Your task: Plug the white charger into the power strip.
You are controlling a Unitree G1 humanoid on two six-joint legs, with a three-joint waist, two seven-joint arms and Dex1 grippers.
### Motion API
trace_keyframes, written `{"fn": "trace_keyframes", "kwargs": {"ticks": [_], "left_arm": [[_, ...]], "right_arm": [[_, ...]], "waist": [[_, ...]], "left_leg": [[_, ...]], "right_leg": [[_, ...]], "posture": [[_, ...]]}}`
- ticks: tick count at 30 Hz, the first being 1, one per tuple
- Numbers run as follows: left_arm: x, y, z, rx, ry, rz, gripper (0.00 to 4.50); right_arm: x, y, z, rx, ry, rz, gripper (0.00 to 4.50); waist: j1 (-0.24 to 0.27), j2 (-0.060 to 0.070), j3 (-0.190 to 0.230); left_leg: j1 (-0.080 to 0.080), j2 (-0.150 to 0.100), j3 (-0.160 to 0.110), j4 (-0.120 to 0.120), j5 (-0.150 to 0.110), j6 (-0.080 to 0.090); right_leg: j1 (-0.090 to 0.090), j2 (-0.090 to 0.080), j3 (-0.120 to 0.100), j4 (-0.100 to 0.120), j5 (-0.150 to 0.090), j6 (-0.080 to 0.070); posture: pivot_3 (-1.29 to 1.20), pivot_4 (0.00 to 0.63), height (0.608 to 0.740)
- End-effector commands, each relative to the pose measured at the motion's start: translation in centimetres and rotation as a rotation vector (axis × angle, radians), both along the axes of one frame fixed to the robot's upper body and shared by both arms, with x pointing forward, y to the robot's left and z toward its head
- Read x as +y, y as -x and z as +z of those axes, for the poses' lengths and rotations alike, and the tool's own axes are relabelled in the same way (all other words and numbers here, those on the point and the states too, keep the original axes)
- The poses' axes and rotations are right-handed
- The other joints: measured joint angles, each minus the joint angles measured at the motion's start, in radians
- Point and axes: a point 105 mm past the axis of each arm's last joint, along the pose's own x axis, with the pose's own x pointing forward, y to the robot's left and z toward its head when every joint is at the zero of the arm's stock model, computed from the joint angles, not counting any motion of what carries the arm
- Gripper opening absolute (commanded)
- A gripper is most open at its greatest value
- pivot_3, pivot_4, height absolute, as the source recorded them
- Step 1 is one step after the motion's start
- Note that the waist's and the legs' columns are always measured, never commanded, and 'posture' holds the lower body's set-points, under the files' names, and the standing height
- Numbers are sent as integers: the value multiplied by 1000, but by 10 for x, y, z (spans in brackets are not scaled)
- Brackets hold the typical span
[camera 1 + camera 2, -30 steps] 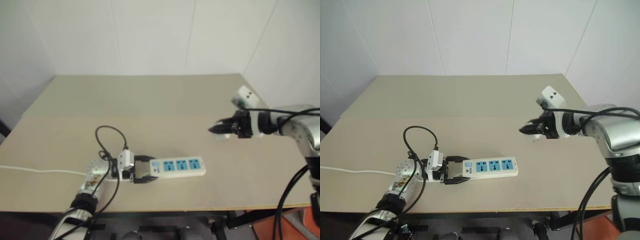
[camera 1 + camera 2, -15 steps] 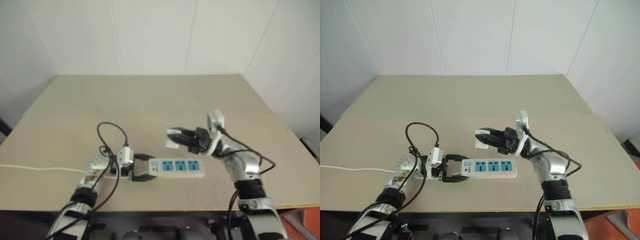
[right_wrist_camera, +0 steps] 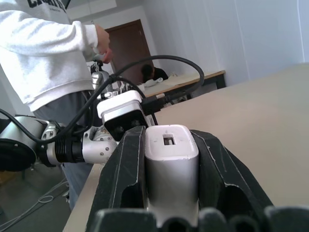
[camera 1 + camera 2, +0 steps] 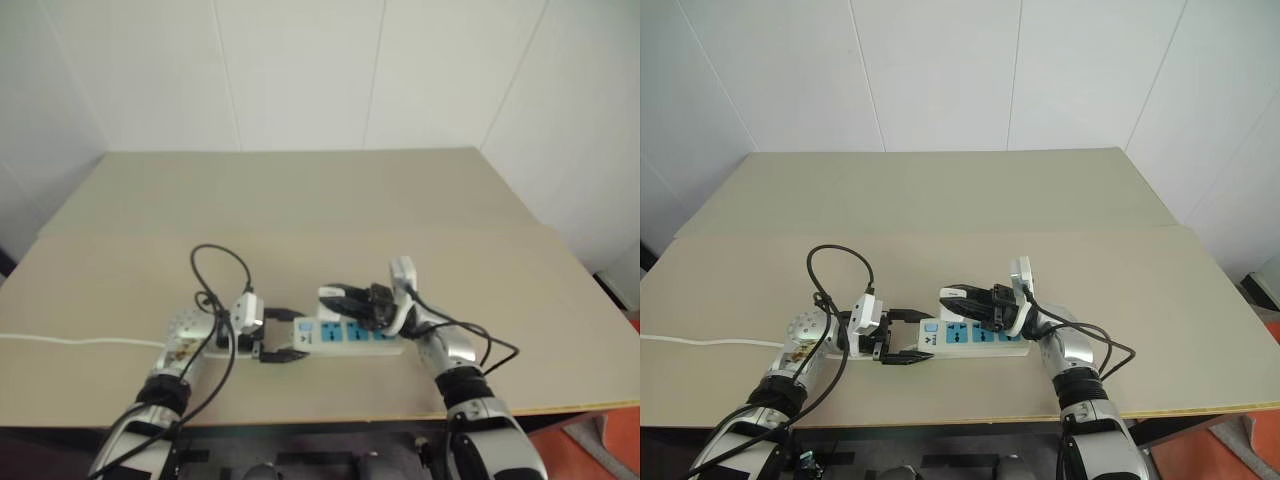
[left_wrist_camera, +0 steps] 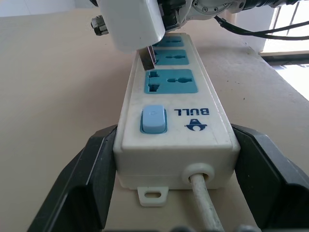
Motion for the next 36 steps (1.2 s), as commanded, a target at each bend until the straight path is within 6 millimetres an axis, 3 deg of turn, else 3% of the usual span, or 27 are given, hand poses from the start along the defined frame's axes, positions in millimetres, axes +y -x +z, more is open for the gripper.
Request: {"fn": "trace_keyframes", "kwargs": {"ticks": [1,30,36], "left_arm": [[4,-1,2,-9,-28,-8,3232],[-2,-4,4,-21,-8,15,3232],[-3,-5,4,-26,-9,19,3232]], "right_arm": [[-7,2,-2,-33,5,-7,1141],[1,5,-30,-119,164,16,1141],[-1,6,-37,-158,221,23,1141]], "waist": [[0,0,0],[-1,0,0],[-1,0,0]], "left_leg": [[0,0,0,0,0,0],[5,0,0,0,0,0],[11,0,0,-1,0,0]], "right_leg": [[0,0,0,0,0,0],[4,0,1,0,0,0],[11,0,1,-1,0,0]], "posture": [[0,150,740],[0,150,740],[0,150,740]]}}
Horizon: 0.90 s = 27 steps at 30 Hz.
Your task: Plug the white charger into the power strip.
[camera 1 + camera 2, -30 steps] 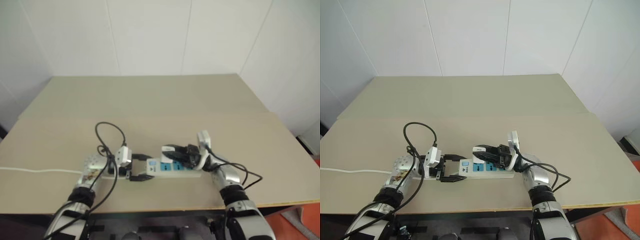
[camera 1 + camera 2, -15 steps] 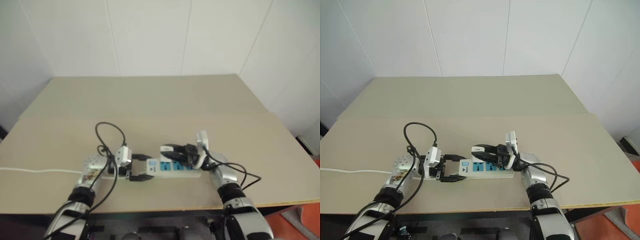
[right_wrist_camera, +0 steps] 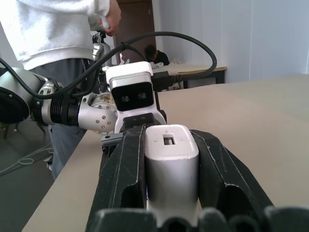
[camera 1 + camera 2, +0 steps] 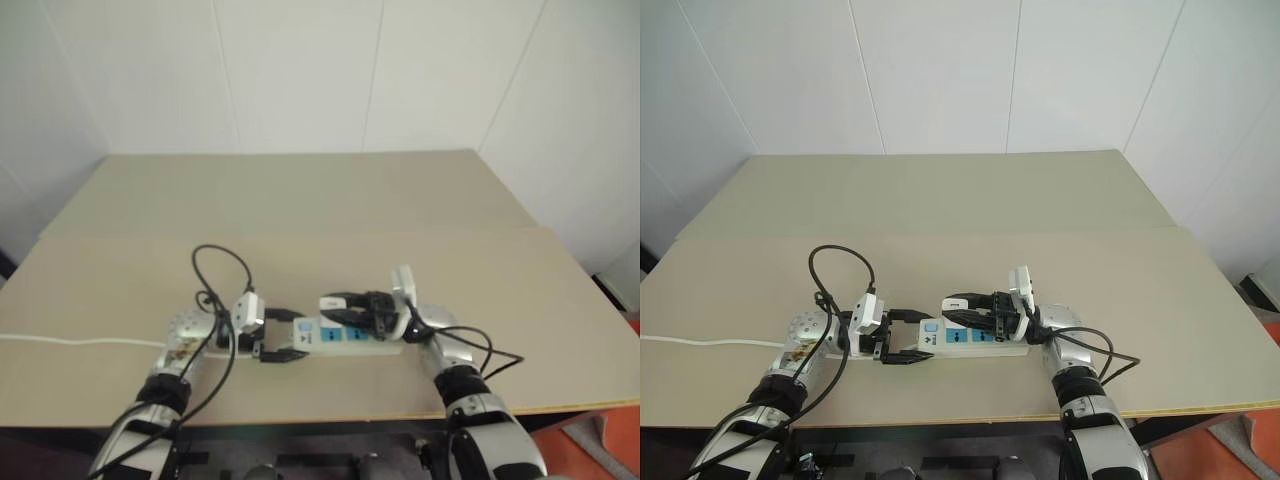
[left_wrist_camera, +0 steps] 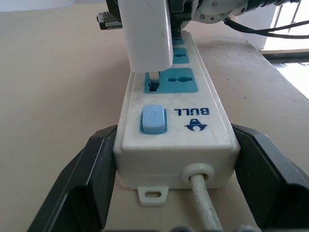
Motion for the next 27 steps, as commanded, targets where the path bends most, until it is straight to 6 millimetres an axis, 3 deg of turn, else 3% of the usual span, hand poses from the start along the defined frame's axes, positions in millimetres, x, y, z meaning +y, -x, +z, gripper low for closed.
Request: {"fn": "trace_keyframes", "kwargs": {"ticks": [1,27], "left_arm": [[-4,-3,5,-41,-5,0,3232],[-6,1,2,-37,-10,-7,3232]], "right_arm": [[-3,3,-25,24,125,7,1141],[-27,-2,-52,110,300,1,1141]], "waist": [[0,0,0],[6,0,-1]], "left_leg": [[2,0,0,0,0,0],[8,0,0,-1,0,0]], "right_leg": [[3,0,0,-1,0,0],[10,0,0,-3,0,0]], "posture": [[0,150,740],[0,150,740]]}}
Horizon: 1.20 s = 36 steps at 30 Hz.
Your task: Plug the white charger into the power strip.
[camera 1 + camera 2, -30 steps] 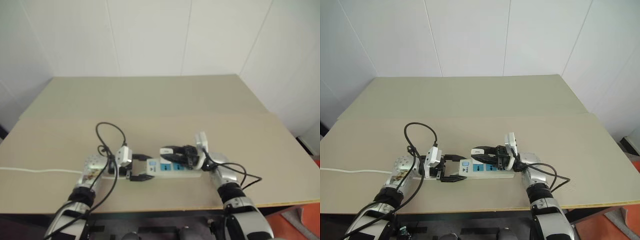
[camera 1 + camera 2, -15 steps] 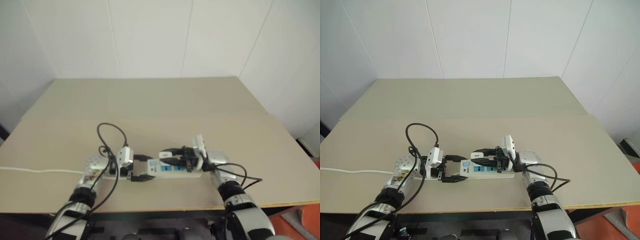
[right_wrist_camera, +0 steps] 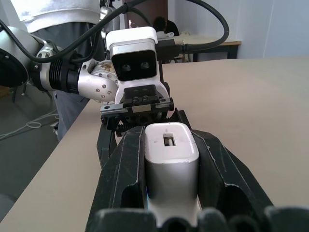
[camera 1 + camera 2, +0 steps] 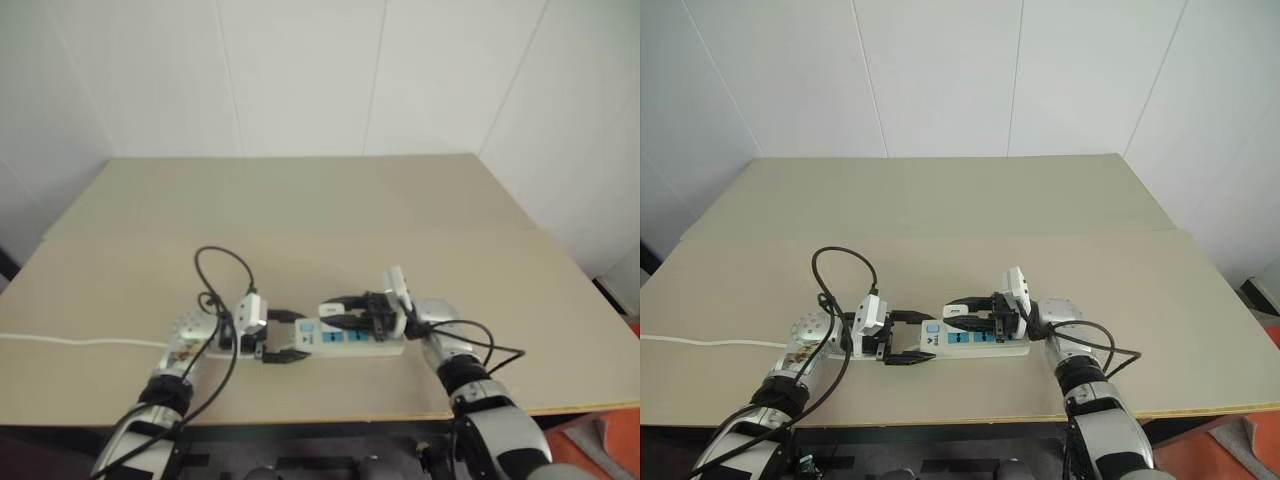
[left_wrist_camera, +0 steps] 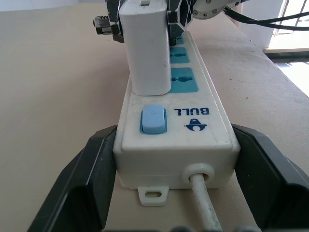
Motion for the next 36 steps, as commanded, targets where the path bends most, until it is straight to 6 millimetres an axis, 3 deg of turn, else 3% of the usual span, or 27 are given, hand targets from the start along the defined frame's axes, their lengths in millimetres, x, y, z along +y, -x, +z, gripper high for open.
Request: {"fn": "trace_keyframes", "kwargs": {"ticks": [1,8,18,26,36], "left_arm": [[-2,2,5,-41,-10,-16,3232],[-1,3,4,-41,-14,-13,3232],[3,6,1,-47,-35,-10,3232],[-1,4,6,-45,-1,-5,3232],[-1,8,1,-44,-12,-1,3232]], "right_arm": [[-23,7,-43,122,173,-26,1141],[-26,11,-60,196,232,-17,1141],[-19,18,-73,190,315,35,1141],[-19,17,-85,334,394,18,1141],[-23,23,-83,211,385,52,1141]], "waist": [[0,0,0],[-2,0,-2],[-6,3,-8],[-9,5,-17],[-8,4,-23]], "left_leg": [[0,0,0,0,0,0],[13,0,0,-6,0,0],[15,1,0,-8,0,0],[16,1,0,-9,0,0],[17,1,0,-11,0,0]], "right_leg": [[0,0,0,0,0,0],[13,0,0,-7,0,0],[14,0,0,-8,0,0],[14,1,0,-8,-1,1],[15,0,0,-9,-5,6]], "posture": [[0,150,740],[0,150,740],[0,150,740],[0,150,740],[0,150,740]]}}
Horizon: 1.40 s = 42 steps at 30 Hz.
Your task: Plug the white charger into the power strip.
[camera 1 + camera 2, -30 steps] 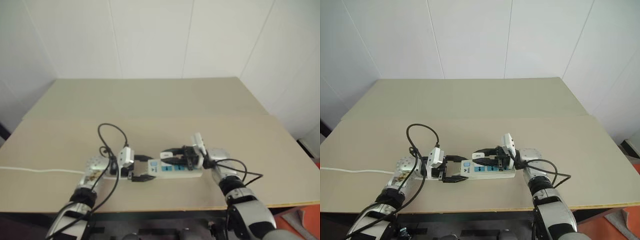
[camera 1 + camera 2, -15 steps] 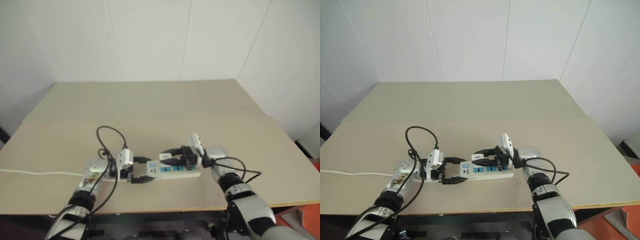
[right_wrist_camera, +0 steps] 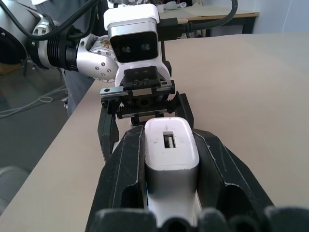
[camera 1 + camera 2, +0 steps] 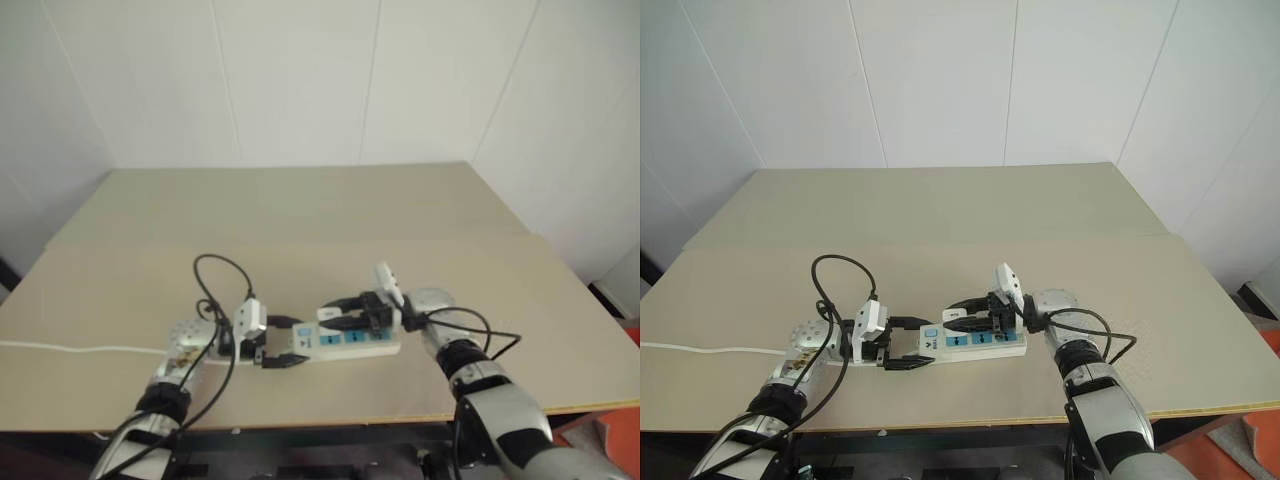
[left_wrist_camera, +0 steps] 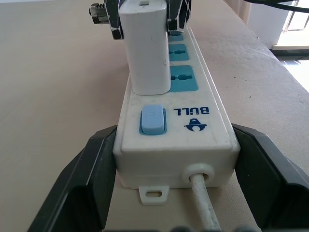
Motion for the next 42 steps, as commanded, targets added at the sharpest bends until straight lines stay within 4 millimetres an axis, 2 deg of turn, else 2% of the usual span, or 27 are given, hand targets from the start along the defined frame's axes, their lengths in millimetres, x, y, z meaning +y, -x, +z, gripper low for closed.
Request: {"fn": "trace_keyframes", "kwargs": {"ticks": [1,5,7,10,14,17,18,22,25,27,32,35,39,42], "left_arm": [[-5,4,12,-83,-2,-46,3232],[-5,4,12,-83,-3,-45,3232],[-5,4,12,-84,-3,-44,3232],[-7,2,13,-87,-1,-40,3232],[-8,-1,12,-36,-10,-25,3232],[-9,2,21,-18,31,-67,4251],[-11,0,27,-32,61,-62,4455],[-11,-3,63,-72,179,-91,4455],[1,3,97,-89,254,-105,4455],[10,5,110,-119,262,-75,4455],[31,10,106,-148,119,-79,4455],[45,13,101,-151,60,-84,4455],[69,22,95,-136,-39,-94,4455],[82,23,93,-137,-89,-78,4455]], "right_arm": [[-26,26,-70,189,252,0,1490],[-23,23,-65,181,235,1,2795],[-22,23,-63,167,230,7,3636],[-23,23,-62,158,234,10,4463],[-27,22,-63,161,246,2,4463],[-29,21,-62,146,246,-11,4500],[-30,19,-60,143,244,-17,4500],[-34,14,-50,113,215,-37,4500],[-38,7,-30,72,153,-53,4500],[-48,7,-15,34,137,-40,4500],[-85,7,23,-130,193,-68,4500],[-111,7,51,-238,250,-111,4500],[-142,18,80,-319,360,-142,4500],[-157,28,92,-348,439,-150,4500]], "waist": [[0,0,-1],[4,-5,-3],[4,-6,-4],[4,-7,-5],[5,-7,-5],[8,-8,-6],[8,-9,-6],[8,-9,-5],[2,-9,-4],[1,-7,-1],[8,-1,19],[4,1,31],[-9,1,37],[-9,2,42]], "left_leg": [[0,0,0,0,0,0],[0,0,0,0,0,0],[0,0,0,-1,0,0],[0,0,0,-1,0,0],[0,0,0,-1,0,0],[0,0,0,-1,0,0],[0,0,0,-1,0,0],[-1,0,0,-1,0,0],[-1,0,-1,-1,0,0],[-3,1,-1,-1,0,0],[-7,-1,-1,-2,0,0],[-13,-1,1,-1,0,-1],[-32,0,2,-1,1,-1],[-36,1,2,-1,1,-1]], "right_leg": [[0,0,0,0,0,0],[0,0,0,0,0,-1],[0,0,-1,-1,0,-1],[0,0,-1,-1,0,-1],[0,0,-1,-1,0,-1],[0,0,-1,-1,-1,0],[0,0,-1,-1,-1,0],[0,0,-1,-1,-1,0],[0,0,-1,-2,-1,0],[-2,0,-1,-2,-1,0],[-4,-1,-1,-2,-1,0],[-13,-1,0,-1,1,-3],[-36,-1,2,3,4,-8],[-39,0,1,2,4,-9]], "posture": [[0,150,740],[0,150,740],[0,150,740],[0,150,740],[0,150,740],[0,150,740],[0,150,740],[0,150,740],[0,150,740],[0,150,740],[0,150,740],[0,150,740],[0,150,740],[0,150,740]]}}
